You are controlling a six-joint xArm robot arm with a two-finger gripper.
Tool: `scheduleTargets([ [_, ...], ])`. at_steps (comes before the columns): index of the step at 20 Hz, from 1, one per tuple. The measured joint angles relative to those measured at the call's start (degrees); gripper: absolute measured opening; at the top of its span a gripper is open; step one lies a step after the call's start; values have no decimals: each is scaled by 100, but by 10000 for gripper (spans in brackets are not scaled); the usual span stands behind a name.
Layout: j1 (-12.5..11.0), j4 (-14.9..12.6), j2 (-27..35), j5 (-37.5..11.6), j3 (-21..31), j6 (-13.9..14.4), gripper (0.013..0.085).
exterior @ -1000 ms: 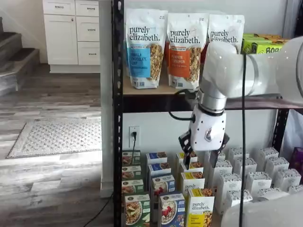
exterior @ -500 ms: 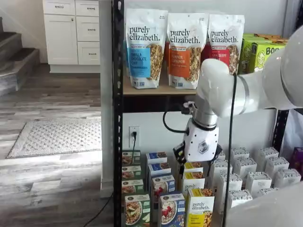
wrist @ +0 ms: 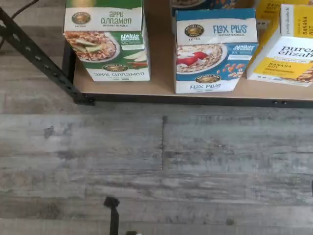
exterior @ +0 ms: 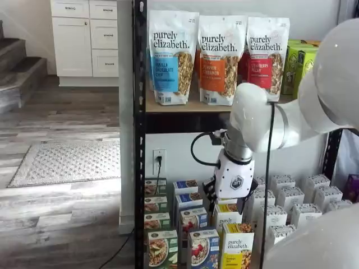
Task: Pick up the blue and white box that is on the bottom shelf, the second box from the left
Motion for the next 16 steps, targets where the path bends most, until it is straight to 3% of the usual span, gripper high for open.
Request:
scheduleTargets([
  [9,-102,63,971,-745,-238,-161,850],
  [16,-230,-210,1710,-1242,-511,-67,850],
])
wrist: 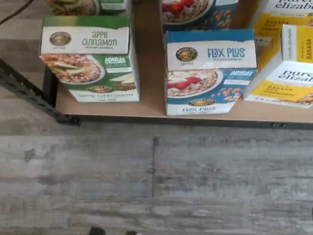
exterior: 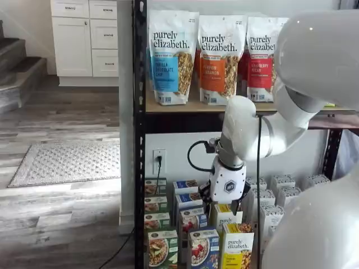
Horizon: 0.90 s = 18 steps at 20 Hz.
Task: Pick up the blue and white box that is on the bottom shelf, the second box from the left
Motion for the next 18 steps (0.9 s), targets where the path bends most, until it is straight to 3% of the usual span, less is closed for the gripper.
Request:
scheduleTargets([
  [4,-104,-32,263,-294,-23,-77,850],
  [11,-167,205,725,-776,-43,-358,850],
  [18,-132,68,1299,-1201,-184,-205,850],
])
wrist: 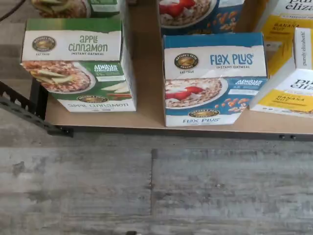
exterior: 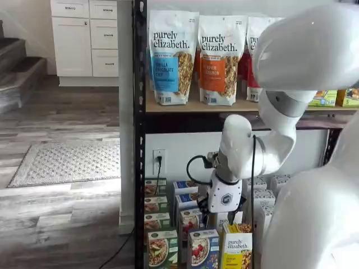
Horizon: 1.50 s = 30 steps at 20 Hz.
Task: Pick up the blue and white box that is on the bottom shelf, the second box from the left
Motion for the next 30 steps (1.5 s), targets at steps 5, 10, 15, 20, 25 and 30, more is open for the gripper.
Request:
scheduleTargets([
  [5,63,-39,512,-392,-171,92,850],
  [10,83,-174,918,-572,-376,241,850],
  [15,73,-312,1258,-690,-573,365,850],
  [20,55,-431,1671,-827,-832,465,850],
  [25,8,-581,2142,-1019,-1138,568,850],
  [30,-54,-821,2497,-1152,-1401,743,850],
])
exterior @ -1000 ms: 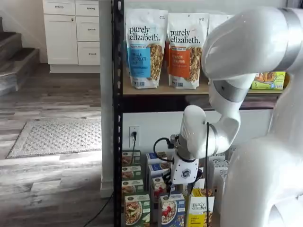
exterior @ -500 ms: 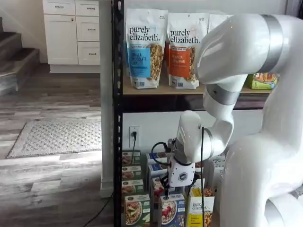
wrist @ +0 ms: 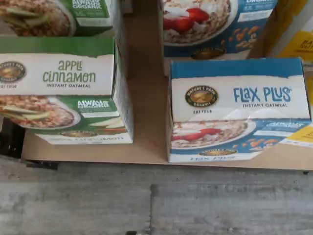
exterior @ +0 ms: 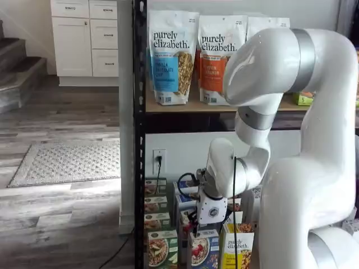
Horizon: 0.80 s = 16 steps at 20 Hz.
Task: Pick up the blue and white box that is on the bottom shelf, the second box from the left
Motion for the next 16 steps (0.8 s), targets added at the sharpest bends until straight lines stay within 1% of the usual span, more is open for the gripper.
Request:
scheduleTargets([
  [4,-63,12,229,-60,-186,-74,850],
  [6,-91,86,337,-70,-281,-175,850],
  [9,-123,271,545,-107,-467,-391,850],
  [11,-145,316,665,-127,-576,-458,850],
  [16,-176,673,949,-191,-818,-844,850],
])
